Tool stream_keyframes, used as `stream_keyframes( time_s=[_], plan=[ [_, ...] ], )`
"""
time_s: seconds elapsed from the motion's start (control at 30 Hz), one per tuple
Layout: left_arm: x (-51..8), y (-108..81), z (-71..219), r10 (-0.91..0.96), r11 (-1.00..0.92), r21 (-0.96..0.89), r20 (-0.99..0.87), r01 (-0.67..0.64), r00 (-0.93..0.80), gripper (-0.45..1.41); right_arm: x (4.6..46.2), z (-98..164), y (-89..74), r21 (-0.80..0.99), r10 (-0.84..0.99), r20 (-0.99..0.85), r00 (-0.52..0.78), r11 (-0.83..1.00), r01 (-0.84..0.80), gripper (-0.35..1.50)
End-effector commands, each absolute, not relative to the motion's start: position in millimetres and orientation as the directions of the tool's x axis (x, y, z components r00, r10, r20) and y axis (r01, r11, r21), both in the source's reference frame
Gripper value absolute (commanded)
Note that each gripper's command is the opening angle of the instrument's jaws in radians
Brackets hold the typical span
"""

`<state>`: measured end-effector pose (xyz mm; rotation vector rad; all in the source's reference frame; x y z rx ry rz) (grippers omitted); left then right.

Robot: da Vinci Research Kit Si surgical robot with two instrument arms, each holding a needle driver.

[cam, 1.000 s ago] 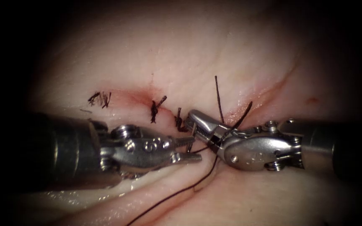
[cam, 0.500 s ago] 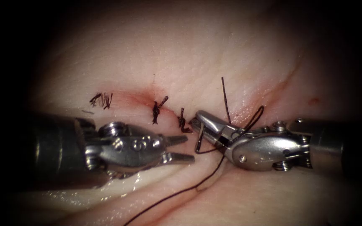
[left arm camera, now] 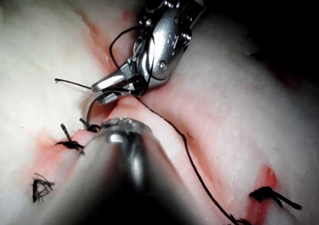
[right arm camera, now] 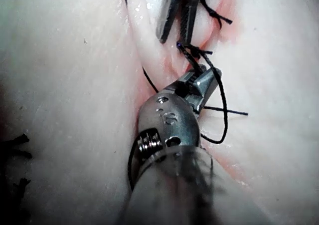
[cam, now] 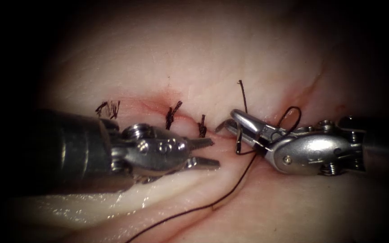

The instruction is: Wound Closure

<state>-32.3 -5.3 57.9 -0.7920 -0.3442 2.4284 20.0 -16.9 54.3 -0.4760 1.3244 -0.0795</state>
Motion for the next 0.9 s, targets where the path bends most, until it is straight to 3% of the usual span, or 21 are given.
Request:
stream_keyframes(
  time_s=[0.03, 0.4, 0.67, 0.9],
  plan=[
    [-33.1, -5.3, 58.7, 0.578, -0.813, -0.395, -0.466, -0.427, -0.669, 0.31, 20.9, 54.4, -16.5, -0.377, -0.324, -0.912, 0.252, 0.904, -0.201, -0.35],
    [-33.5, -8.2, 62.3, 0.57, -0.813, -0.423, -0.436, -0.401, -0.696, 0.31, 22.3, 54.4, -15.9, -0.328, -0.3, -0.929, 0.217, 0.938, -0.108, -0.35],
    [-30.3, -9.9, 63.2, 0.573, -0.803, -0.44, -0.381, -0.402, -0.726, 0.32, 22.0, 53.3, -13.7, -0.282, -0.26, -0.944, 0.201, 0.955, -0.088, -0.35],
    [-29.6, -10.0, 63.1, 0.576, -0.799, -0.442, -0.371, -0.407, -0.728, 0.32, 22.7, 53.0, -11.9, -0.077, -0.055, -0.981, 0.185, 0.99, -0.116, -0.35]
  ],
)
